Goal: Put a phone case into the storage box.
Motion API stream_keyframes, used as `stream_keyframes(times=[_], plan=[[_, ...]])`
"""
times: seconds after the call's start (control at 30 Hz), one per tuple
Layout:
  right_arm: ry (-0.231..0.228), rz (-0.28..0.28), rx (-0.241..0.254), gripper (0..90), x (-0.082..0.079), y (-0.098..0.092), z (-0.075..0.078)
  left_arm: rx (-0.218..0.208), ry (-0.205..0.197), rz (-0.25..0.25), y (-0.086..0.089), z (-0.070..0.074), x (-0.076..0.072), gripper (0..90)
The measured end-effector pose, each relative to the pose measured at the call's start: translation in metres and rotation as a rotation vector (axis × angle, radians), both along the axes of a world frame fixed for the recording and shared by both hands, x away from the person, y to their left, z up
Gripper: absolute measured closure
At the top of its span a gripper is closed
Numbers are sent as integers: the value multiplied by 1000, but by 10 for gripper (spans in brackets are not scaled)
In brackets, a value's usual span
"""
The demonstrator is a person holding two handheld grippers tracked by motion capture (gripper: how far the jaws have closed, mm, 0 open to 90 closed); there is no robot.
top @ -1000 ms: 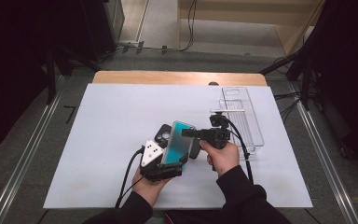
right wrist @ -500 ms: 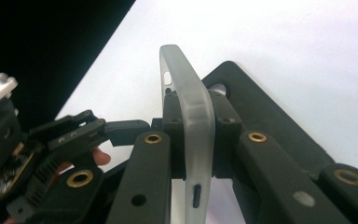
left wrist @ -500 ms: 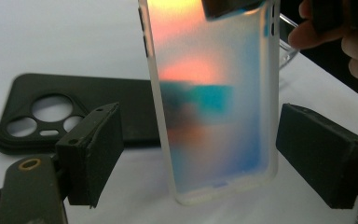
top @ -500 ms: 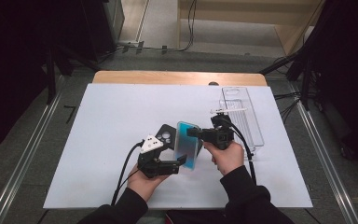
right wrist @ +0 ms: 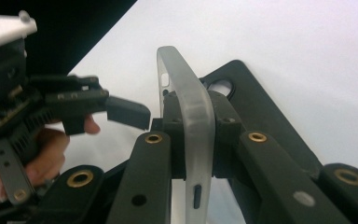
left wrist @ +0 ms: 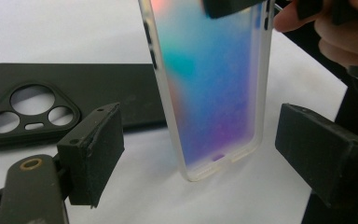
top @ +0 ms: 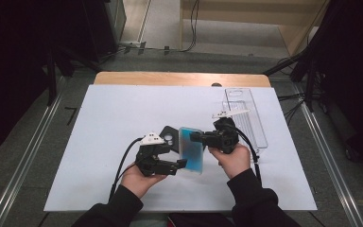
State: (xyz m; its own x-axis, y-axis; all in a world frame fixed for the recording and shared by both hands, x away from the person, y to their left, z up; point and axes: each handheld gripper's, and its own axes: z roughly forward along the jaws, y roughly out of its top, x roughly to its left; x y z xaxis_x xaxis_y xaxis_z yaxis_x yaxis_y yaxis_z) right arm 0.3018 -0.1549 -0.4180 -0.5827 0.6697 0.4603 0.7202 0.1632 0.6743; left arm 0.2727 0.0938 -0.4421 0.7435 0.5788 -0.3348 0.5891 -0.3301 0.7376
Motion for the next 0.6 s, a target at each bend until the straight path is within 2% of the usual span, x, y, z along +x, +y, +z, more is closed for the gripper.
stream_keyframes(times=[0.1, 0.2, 0.33, 0.43, 0.5, 0.6], plan=[[-19, 26, -3, 776, -1, -2, 0, 16, 19, -29, 3, 3, 3, 162], [-37, 41, 7, 776, -2, -5, 0, 41, 6, -54, 7, 6, 6, 162], [-36, 59, 20, 776, -1, -10, -2, 25, 26, -81, 13, 10, 11, 163], [-57, 78, 9, 776, -2, -11, -2, 42, 24, -85, 17, 12, 14, 171], [-73, 91, 6, 776, -2, -11, -2, 37, 35, -91, 19, 13, 16, 172], [-70, 114, 14, 776, -2, -11, -3, 18, 41, -108, 21, 15, 17, 184]])
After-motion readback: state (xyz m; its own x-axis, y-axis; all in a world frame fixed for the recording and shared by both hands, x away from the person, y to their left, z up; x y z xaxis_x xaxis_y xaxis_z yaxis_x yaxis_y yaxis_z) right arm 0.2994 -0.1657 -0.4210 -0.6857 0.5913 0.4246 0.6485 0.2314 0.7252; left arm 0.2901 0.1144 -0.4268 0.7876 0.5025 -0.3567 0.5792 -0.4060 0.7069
